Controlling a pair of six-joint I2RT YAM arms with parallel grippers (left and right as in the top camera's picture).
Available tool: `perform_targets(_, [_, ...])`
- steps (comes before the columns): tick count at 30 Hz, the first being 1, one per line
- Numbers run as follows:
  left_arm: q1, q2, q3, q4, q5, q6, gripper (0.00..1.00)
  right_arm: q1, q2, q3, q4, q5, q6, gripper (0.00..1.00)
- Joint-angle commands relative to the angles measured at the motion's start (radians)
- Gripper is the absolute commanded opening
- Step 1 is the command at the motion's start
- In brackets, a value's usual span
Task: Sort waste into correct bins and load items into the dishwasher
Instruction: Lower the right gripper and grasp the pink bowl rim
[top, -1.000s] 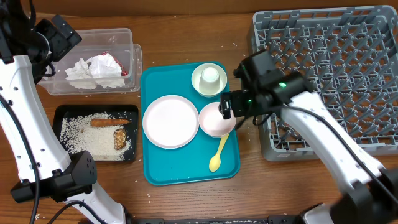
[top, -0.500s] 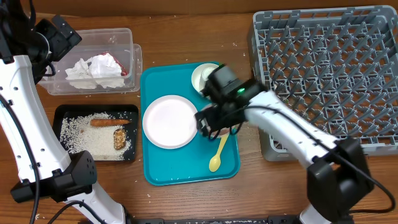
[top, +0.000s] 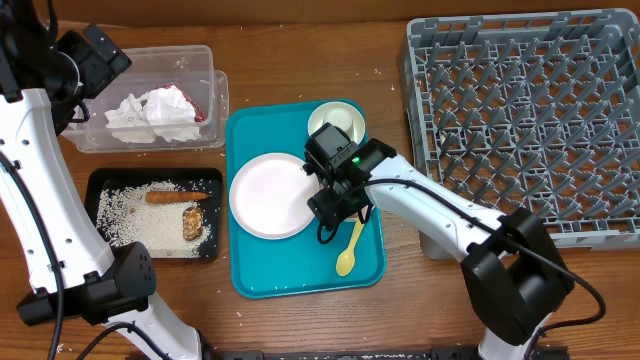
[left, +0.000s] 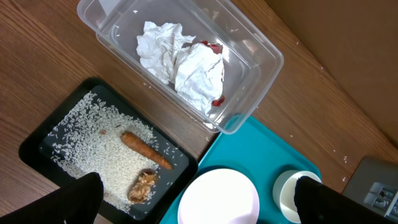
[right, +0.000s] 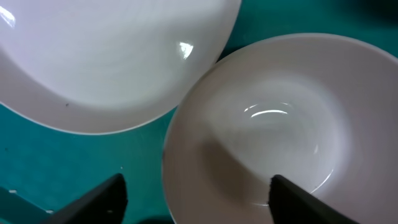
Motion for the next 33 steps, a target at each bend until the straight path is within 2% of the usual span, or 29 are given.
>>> perform_targets(1, [-0.003, 0.003, 0.002, 0.0, -0.011, -0.013, 1.0, 0.009, 0.031, 0.026, -0.015, 0.009, -0.024, 0.64])
perform_targets(3, [-0.003, 0.003, 0.002, 0.0, -0.011, -0.013, 1.0, 0.009, 0.037, 0.026, -0.021, 0.009, -0.023, 0.57])
perform_targets(5, [0.001, 0.003, 0.002, 0.0, -0.011, -0.013, 1.0, 0.009, 0.037, 0.04, -0.034, 0.0, -0.023, 0.4])
perform_targets(14, [-0.001, 0.003, 0.002, 0.0, -0.011, -0.013, 1.0, 0.009, 0.037, 0.163, -0.11, -0.142, -0.023, 0.04])
perform_targets(19, [-0.006, 0.003, 0.002, 0.0, -0.011, -0.013, 1.0, 0.009, 0.036, 0.298, -0.217, -0.163, -0.023, 0.04])
perform_targets(21, [-0.006, 0.003, 0.002, 0.0, -0.011, -0.013, 1.0, 0.009, 0.036, 0.309, -0.242, -0.115, -0.024, 0.38])
perform_targets(22, [-0.005, 0.003, 0.002, 0.0, -0.011, -0.013, 1.0, 0.009, 0.036, 0.306, -0.245, -0.094, -0.024, 0.42])
perform_targets(33, [-0.008, 0.003, 0.002, -0.001, -0.014, -0.013, 1.0, 0.011, 0.143, 0.207, -0.226, -0.06, -0.046, 0.43])
